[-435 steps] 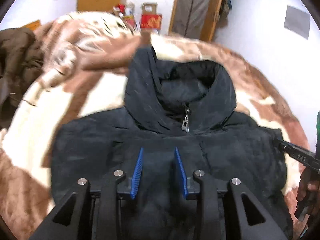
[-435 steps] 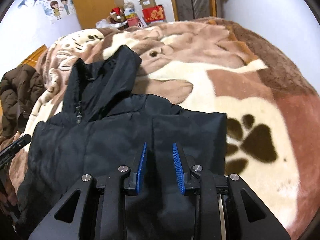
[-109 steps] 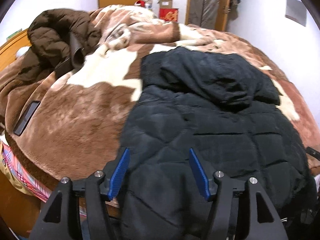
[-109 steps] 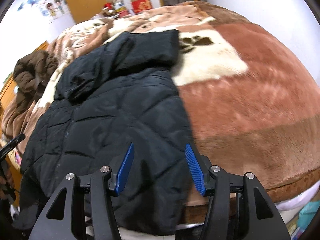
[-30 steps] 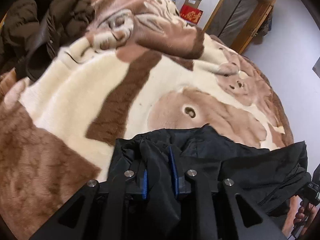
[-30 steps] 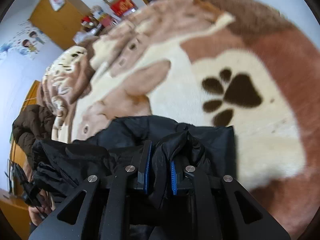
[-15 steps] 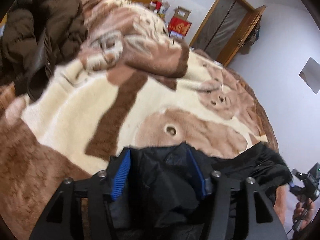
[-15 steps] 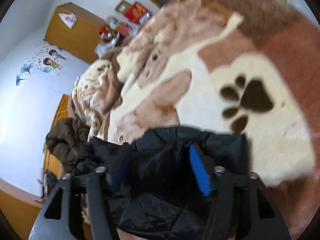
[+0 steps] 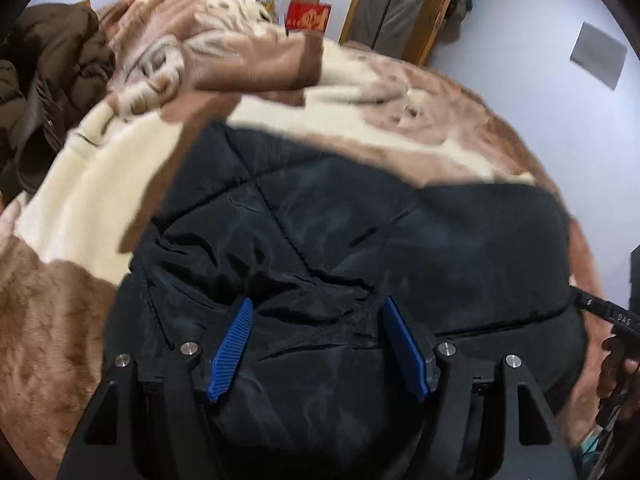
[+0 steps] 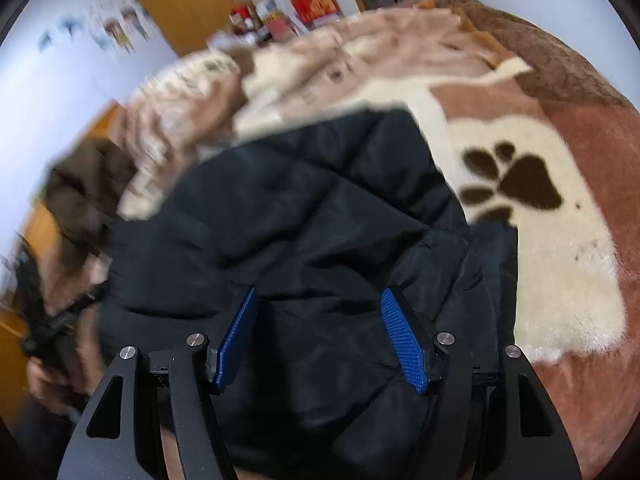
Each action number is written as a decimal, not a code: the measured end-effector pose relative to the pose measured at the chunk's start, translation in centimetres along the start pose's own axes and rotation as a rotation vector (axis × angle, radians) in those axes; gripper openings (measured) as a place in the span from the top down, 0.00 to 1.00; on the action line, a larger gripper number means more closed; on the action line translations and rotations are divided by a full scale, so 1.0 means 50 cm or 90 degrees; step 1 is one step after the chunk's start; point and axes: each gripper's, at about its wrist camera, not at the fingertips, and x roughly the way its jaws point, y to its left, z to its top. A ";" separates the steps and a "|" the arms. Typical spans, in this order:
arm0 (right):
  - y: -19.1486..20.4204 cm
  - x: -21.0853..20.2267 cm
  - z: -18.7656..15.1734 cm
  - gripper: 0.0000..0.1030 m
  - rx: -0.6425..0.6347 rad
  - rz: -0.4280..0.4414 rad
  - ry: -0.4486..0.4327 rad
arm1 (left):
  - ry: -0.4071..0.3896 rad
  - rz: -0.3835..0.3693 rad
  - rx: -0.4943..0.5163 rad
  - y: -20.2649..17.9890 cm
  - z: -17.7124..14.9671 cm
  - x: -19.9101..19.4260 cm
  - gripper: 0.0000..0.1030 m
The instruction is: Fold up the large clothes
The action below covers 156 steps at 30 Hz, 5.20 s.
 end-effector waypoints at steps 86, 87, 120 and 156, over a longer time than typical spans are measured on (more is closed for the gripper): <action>0.078 -0.003 0.036 0.55 -0.081 -0.129 -0.168 | -0.111 -0.010 0.075 -0.079 0.079 0.003 0.31; 0.106 -0.012 0.044 0.55 -0.093 -0.104 -0.179 | -0.113 -0.025 0.077 -0.091 0.088 -0.001 0.31; -0.022 0.095 0.098 0.55 -0.040 -0.170 -0.118 | -0.067 0.080 0.114 -0.009 0.158 0.106 0.31; 0.015 -0.019 0.031 0.55 -0.055 -0.147 -0.145 | -0.098 -0.033 0.117 -0.121 0.081 0.013 0.31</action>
